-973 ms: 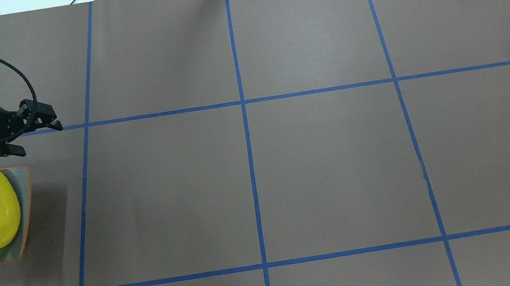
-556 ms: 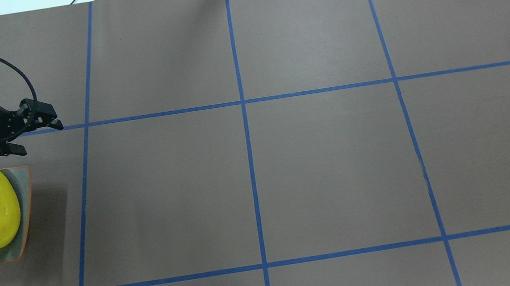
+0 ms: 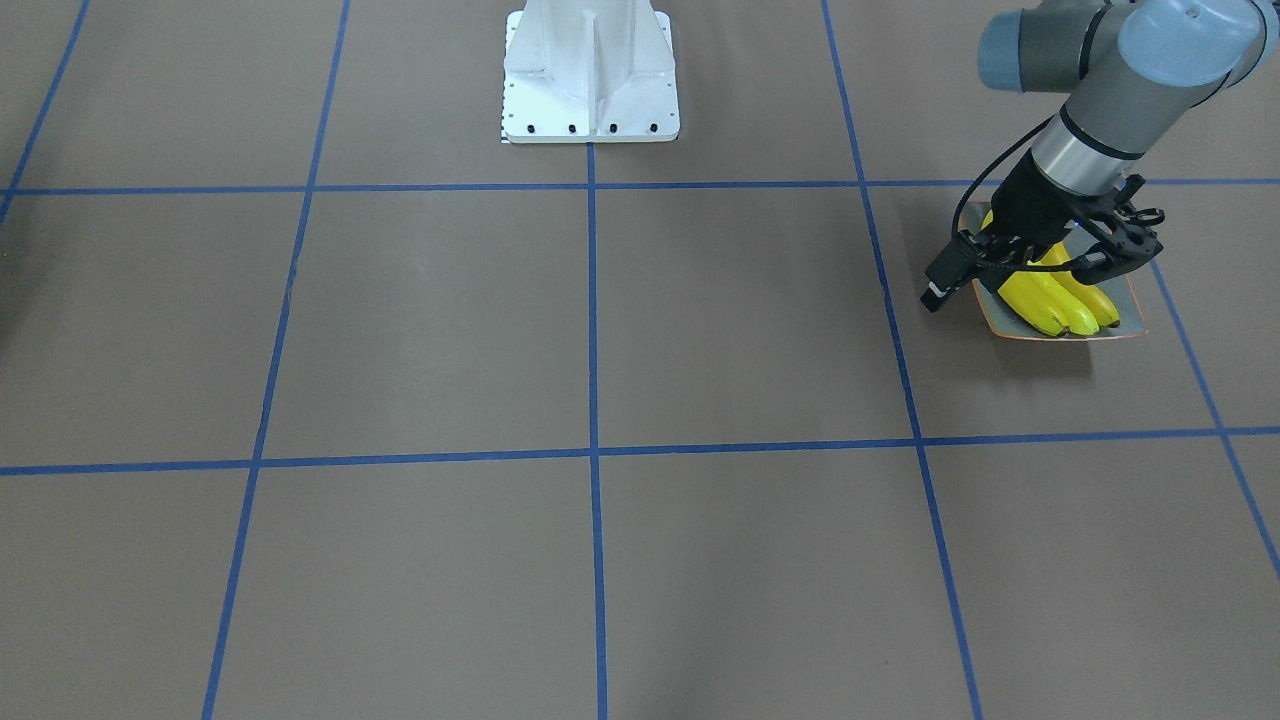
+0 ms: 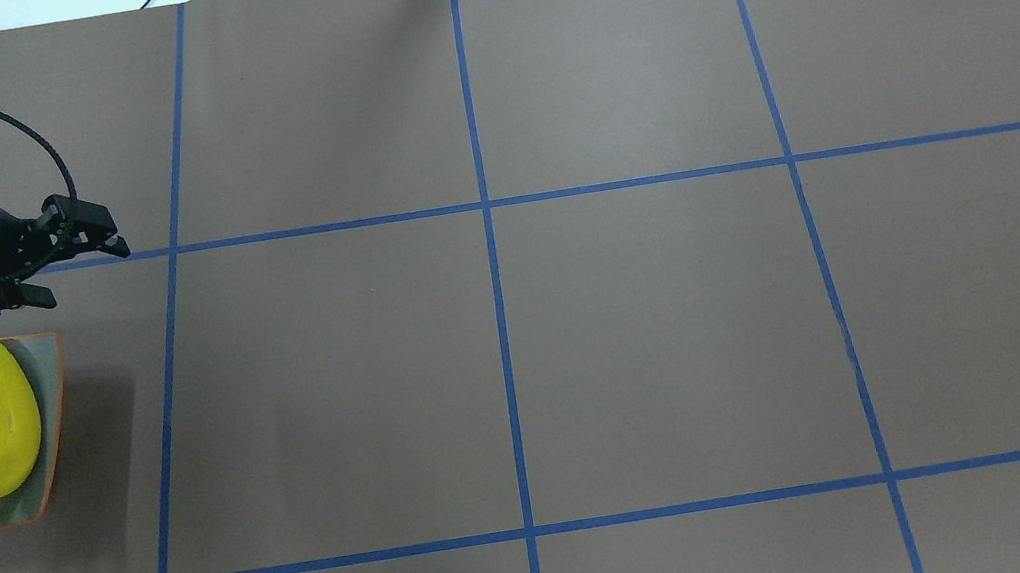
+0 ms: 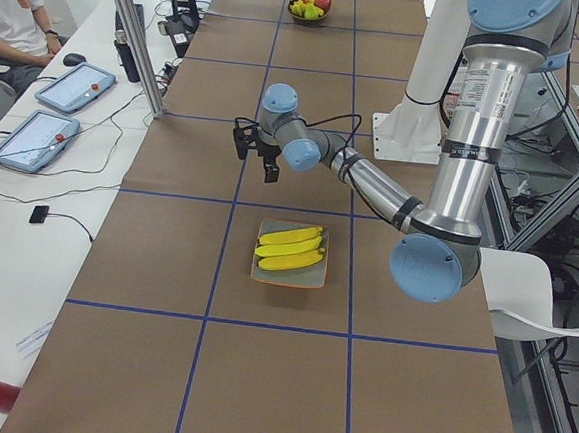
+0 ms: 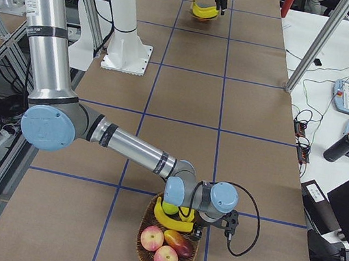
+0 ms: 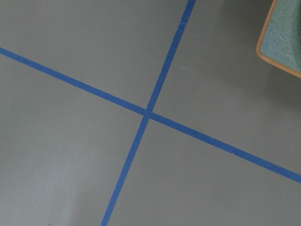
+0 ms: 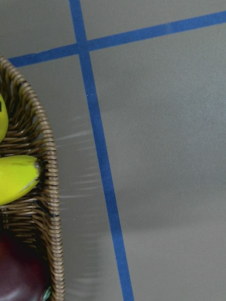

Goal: Transfer all bananas from basket to plate

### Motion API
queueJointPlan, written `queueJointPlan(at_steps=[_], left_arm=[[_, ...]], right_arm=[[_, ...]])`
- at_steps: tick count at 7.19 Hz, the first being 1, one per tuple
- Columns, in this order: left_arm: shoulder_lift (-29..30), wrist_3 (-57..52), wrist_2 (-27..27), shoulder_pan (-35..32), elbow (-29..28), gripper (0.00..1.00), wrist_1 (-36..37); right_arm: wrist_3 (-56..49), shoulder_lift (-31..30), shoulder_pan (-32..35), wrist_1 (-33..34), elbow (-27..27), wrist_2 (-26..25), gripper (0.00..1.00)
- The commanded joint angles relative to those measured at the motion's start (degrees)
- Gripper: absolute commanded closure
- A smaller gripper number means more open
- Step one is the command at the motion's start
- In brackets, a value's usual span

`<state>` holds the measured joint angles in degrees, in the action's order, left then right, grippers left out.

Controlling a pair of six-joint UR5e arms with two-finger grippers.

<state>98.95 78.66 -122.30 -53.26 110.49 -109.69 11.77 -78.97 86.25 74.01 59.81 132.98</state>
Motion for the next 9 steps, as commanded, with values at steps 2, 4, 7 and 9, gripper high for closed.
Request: queueJointPlan(at_steps=[2, 4, 7, 9], left_arm=[[0.19, 0.09, 0.14, 0.00, 0.25, 0.00, 0.00], [0.37, 1.92, 0.14, 0.09, 0.60, 0.00, -0.18], [0.63, 2.82, 0.14, 0.09, 0.60, 0.00, -1.14], [0.63, 2.90, 0.22, 0.09, 0.69, 0.00, -1.15]], right_arm=[[-0.08, 2.33, 0.77, 3.60, -1.27, 2.01, 0.15], [-0.35, 2.42, 0.68, 3.51, -2.84, 2.20, 0.18], [-1.22, 2.33, 0.15, 3.42, -3.73, 1.67, 0.20], [-2.01, 2.24, -1.07, 3.34, -4.08, 1.49, 0.22]])
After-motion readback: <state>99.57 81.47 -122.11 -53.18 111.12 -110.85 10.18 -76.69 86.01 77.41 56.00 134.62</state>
